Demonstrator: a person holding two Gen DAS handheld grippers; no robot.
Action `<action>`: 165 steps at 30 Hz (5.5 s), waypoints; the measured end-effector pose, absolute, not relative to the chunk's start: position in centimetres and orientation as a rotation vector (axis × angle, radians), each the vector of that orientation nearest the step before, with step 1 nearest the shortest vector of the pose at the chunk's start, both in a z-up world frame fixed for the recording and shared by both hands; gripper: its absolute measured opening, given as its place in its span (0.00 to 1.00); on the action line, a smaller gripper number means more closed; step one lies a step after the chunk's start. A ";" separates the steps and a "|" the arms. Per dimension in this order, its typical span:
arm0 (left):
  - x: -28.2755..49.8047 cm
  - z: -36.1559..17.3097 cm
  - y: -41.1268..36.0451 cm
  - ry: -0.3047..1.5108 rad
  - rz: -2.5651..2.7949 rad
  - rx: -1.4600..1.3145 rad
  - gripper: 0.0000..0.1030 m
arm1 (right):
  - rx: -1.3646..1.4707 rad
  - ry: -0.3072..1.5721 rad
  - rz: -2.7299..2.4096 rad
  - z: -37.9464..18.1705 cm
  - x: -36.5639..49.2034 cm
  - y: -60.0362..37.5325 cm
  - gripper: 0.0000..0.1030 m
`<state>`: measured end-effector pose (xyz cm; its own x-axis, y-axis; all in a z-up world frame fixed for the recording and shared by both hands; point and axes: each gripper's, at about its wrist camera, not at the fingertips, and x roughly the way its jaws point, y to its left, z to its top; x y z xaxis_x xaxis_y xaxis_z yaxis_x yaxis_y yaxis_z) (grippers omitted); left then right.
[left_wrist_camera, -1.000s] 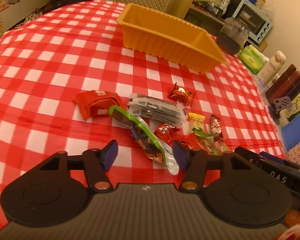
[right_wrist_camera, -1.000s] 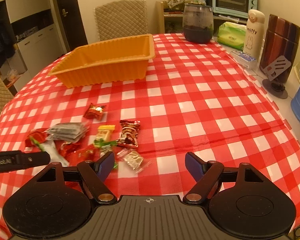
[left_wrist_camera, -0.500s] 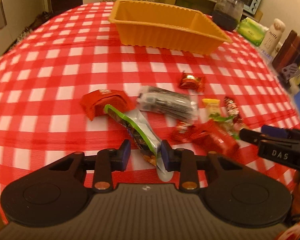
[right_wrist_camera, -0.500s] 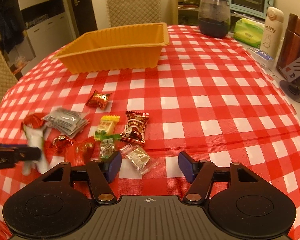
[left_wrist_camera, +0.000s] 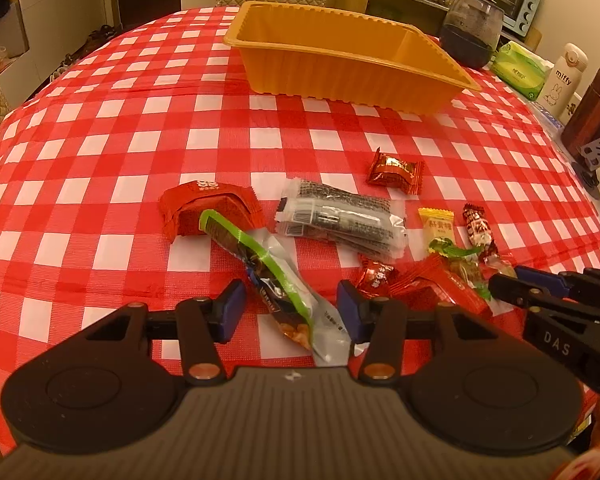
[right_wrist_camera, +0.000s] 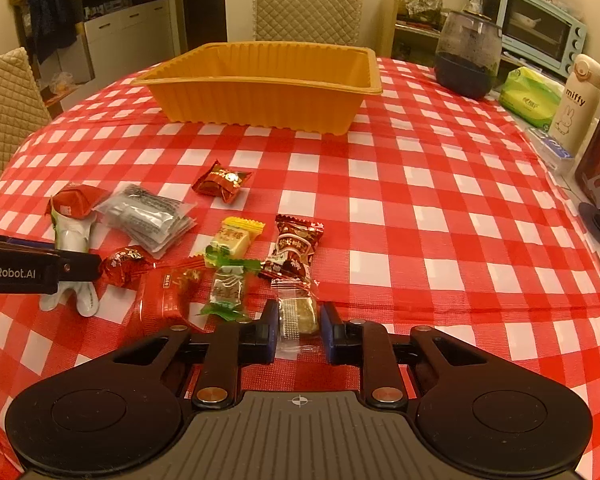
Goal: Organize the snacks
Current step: 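Lower the left tool onto the green-and-white packet while the right tool grasps the clear packet, then carry both held packets over the orange tray and lower them in, then open both tools to drop the packets and withdraw toward the snacks, then grasp the red wrapped bar with the right tool while the left tool grasps a red candy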
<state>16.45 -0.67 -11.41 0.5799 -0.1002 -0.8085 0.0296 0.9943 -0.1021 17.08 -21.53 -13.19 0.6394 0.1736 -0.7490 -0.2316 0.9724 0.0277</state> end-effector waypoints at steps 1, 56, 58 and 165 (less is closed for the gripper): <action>16.3 -11.3 -0.6 0.948 -0.078 -0.078 0.37 | -0.066 0.849 0.229 -13.2 17.1 -21.6 0.21; 33.7 -2.3 -0.3 0.673 -0.222 -0.013 0.20 | 0.099 0.621 0.172 -4.3 33.7 -20.4 0.21; 35.0 -2.6 -0.1 0.673 -0.224 -0.017 0.20 | 0.119 0.631 0.170 -4.7 34.8 -20.3 0.21; 8.4 -3.5 2.8 0.804 -0.093 -0.033 0.85 | 0.118 0.707 0.189 -4.8 9.1 -19.8 0.72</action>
